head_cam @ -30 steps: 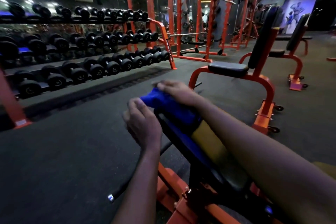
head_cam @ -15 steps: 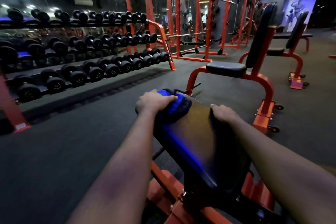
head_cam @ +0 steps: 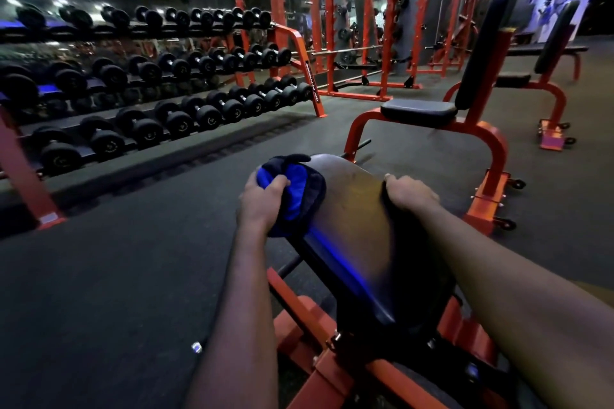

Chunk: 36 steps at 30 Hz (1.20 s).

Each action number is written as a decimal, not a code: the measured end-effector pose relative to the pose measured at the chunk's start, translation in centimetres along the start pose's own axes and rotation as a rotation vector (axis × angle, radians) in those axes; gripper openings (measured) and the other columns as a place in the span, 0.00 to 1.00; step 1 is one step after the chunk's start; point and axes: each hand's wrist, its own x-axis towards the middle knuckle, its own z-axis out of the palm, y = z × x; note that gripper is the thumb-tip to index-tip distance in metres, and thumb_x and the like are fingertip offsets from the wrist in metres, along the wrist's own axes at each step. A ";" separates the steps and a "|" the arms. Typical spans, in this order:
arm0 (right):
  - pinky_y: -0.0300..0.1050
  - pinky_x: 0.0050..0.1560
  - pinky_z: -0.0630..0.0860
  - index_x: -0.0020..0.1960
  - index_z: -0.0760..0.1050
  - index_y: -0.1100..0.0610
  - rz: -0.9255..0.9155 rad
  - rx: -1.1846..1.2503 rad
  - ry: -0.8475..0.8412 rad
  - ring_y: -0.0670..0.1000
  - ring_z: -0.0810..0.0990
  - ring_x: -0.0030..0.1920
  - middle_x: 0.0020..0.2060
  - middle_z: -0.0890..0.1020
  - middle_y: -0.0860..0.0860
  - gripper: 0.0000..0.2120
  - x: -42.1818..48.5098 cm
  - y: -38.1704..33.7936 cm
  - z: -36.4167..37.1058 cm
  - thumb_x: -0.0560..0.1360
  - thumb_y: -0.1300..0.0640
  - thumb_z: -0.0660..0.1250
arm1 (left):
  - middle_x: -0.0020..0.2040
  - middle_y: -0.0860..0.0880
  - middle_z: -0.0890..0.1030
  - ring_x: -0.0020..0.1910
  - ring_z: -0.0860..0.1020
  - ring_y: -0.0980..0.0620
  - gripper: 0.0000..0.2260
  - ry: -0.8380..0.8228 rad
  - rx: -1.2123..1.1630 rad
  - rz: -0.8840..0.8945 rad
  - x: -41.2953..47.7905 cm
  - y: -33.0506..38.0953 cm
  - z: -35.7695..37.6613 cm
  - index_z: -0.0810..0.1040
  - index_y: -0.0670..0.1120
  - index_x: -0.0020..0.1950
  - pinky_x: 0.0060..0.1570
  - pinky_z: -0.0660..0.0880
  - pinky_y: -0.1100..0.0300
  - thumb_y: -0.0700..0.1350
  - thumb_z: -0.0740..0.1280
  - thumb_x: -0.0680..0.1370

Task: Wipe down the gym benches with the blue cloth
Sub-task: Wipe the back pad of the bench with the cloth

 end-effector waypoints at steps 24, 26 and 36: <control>0.56 0.63 0.68 0.65 0.74 0.59 -0.026 -0.003 0.035 0.61 0.75 0.63 0.64 0.76 0.62 0.28 -1.0 -0.4 -0.3 0.81 0.44 0.45 | 0.76 0.52 0.66 0.74 0.64 0.49 0.25 0.278 -0.106 0.238 -5.8 -1.7 2.8 0.70 0.50 0.73 0.73 0.60 0.51 0.44 0.68 0.76; 0.57 0.63 0.70 0.63 0.75 0.58 -0.033 0.001 0.046 0.61 0.76 0.62 0.62 0.77 0.62 0.27 -1.1 -0.2 -0.1 0.80 0.44 0.45 | 0.78 0.55 0.60 0.77 0.58 0.53 0.27 0.281 -0.199 0.287 -9.8 -2.7 4.0 0.69 0.51 0.74 0.75 0.55 0.55 0.43 0.67 0.75; 0.55 0.63 0.68 0.65 0.74 0.58 -0.033 0.063 0.075 0.62 0.75 0.64 0.64 0.76 0.61 0.27 -0.9 0.3 0.2 0.81 0.43 0.46 | 0.80 0.48 0.54 0.78 0.54 0.50 0.32 0.220 -0.132 0.214 -6.7 -2.1 3.6 0.62 0.49 0.78 0.68 0.47 0.67 0.41 0.69 0.76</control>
